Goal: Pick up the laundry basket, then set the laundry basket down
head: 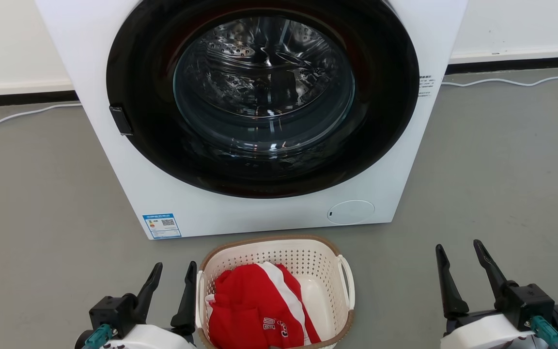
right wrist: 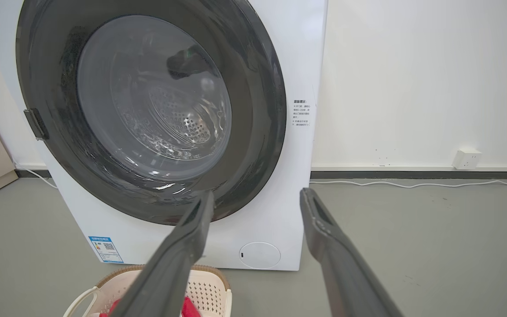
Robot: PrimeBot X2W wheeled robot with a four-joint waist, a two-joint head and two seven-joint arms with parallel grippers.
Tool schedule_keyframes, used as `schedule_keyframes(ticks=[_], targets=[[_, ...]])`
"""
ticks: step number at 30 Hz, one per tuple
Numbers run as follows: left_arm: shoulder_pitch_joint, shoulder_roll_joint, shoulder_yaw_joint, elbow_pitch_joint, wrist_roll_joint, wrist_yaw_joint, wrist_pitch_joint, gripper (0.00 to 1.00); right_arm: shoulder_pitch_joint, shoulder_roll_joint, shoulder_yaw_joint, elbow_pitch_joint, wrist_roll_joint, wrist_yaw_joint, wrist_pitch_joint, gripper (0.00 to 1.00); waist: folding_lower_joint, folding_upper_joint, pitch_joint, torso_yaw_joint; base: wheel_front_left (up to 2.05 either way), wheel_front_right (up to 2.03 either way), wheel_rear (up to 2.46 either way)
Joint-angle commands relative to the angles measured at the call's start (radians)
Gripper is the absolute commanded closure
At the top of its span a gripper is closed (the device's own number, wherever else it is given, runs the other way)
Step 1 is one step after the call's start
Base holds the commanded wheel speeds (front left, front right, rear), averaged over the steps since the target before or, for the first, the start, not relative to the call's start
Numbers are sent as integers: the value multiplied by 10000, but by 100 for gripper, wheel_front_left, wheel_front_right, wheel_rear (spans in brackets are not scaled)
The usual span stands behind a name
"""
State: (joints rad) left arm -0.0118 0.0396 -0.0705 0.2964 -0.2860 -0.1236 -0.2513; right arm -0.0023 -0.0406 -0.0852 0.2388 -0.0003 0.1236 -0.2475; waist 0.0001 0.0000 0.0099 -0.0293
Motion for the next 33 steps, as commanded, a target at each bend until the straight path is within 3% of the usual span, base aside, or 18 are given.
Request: schedule_keyframes(ticks=[1,19,28,33], targets=[[-462,106,296,-213,102,-71,-105,0,-299,-104,277,-203,-6,71,-143,0,-1,0,-4,2,0,0,0],[-870,106,170,-220,-50,-71,-105,0,-656,-100,208,-197,109,71,-143,0,-1,0,613,65,0,0,0],[-1775,106,8,206,-215,-71,-105,0,-1692,-98,84,554,47,71,-143,0,-1,0,1766,73,0,0,0],[-2670,106,-120,1173,-201,-71,-105,0,-2556,-98,-22,1372,225,71,-143,0,-1,0,2744,125,0,0,0]])
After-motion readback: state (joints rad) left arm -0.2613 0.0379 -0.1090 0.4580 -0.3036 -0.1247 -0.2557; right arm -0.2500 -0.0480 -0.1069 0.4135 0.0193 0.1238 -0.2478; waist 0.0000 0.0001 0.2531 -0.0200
